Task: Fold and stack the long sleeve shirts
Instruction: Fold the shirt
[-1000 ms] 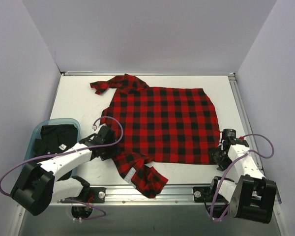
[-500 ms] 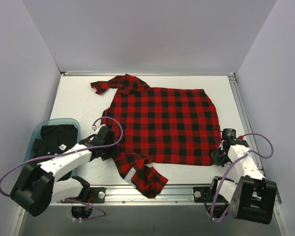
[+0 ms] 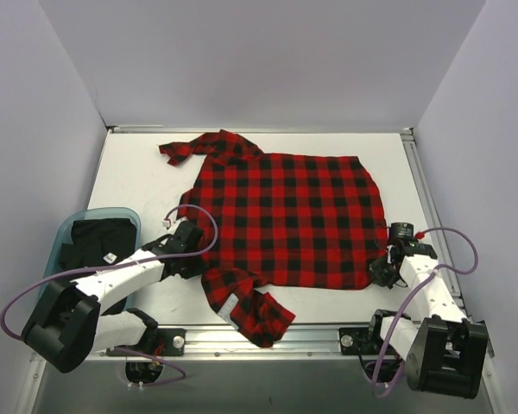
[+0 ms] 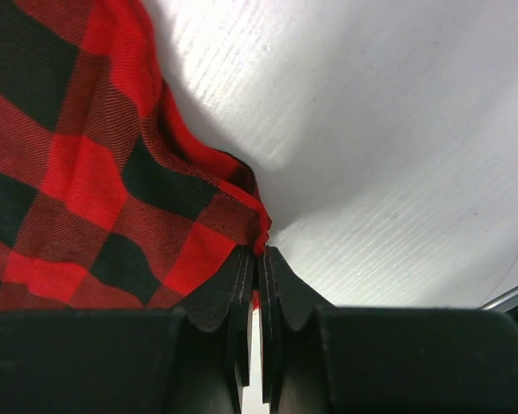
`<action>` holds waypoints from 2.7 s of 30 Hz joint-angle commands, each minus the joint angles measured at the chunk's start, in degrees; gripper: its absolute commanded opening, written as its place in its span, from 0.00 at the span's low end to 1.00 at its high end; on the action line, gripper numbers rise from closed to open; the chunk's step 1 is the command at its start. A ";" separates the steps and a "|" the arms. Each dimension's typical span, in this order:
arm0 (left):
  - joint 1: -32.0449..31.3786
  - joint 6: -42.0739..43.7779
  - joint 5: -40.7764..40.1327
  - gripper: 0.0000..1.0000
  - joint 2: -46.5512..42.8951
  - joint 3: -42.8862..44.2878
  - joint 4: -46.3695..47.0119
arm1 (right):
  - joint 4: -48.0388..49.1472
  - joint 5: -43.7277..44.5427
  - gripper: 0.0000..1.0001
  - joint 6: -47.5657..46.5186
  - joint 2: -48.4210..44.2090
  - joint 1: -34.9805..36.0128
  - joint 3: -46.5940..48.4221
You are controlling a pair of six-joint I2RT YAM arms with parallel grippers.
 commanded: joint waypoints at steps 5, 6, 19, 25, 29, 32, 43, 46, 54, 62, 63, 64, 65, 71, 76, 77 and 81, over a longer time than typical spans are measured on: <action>-1.13 1.06 -2.05 0.00 -4.01 1.90 -11.29 | -4.00 0.48 0.00 -2.97 -4.22 0.71 4.11; -1.13 1.15 -3.01 0.00 -4.89 2.34 -12.44 | -4.35 0.56 0.00 -3.41 -4.75 0.63 4.63; 1.85 6.51 -5.31 0.00 -4.91 12.88 -19.57 | -7.78 -0.58 0.00 -7.10 -2.75 0.71 17.81; 5.11 11.17 -4.51 0.03 2.03 19.13 -18.25 | -6.29 -0.58 0.00 -9.04 6.74 1.15 22.74; 6.60 13.27 -2.76 0.07 6.26 22.38 -17.28 | -5.23 -0.49 0.00 -9.92 11.58 1.24 24.58; 7.31 14.42 -2.23 0.08 9.16 24.05 -16.75 | -4.70 -2.33 0.02 -10.00 15.27 1.42 26.16; 9.15 16.62 -0.91 0.12 18.66 29.15 -14.65 | -3.30 -1.19 0.07 -10.18 27.84 1.86 32.85; 9.42 16.62 -0.82 0.18 20.67 29.94 -13.68 | -2.86 -1.19 0.13 -10.53 30.83 1.77 34.25; 10.82 17.06 -0.91 0.36 21.91 31.09 -12.36 | -2.86 3.54 0.41 -11.59 35.15 1.59 37.95; 11.44 18.90 0.85 0.89 16.82 33.37 -12.18 | -2.77 4.00 0.64 -16.41 28.04 4.57 37.16; 11.44 19.25 0.76 0.97 14.64 33.63 -12.18 | -2.51 3.65 0.67 -18.25 25.25 6.84 36.64; 11.53 20.13 0.15 0.97 13.57 33.64 -12.18 | -2.42 3.47 0.70 -19.22 23.74 8.17 35.93; 11.53 20.75 -0.12 0.97 12.34 33.55 -12.27 | -2.24 3.03 0.75 -20.28 21.98 10.45 35.32; 11.53 27.25 -6.00 0.98 1.53 28.81 -11.92 | -0.48 -3.10 0.82 -29.33 12.22 31.88 29.08; 11.62 31.29 -8.29 0.98 -6.73 21.52 -10.69 | -1.36 -8.38 0.80 -35.14 12.12 50.00 26.44; 11.62 31.30 -8.47 0.97 -7.96 18.72 -10.34 | -1.36 -10.40 0.80 -35.58 12.47 52.89 26.09; 11.70 30.86 -8.21 0.97 -13.67 12.29 -7.62 | -1.54 -14.03 0.79 -36.90 16.24 62.57 25.47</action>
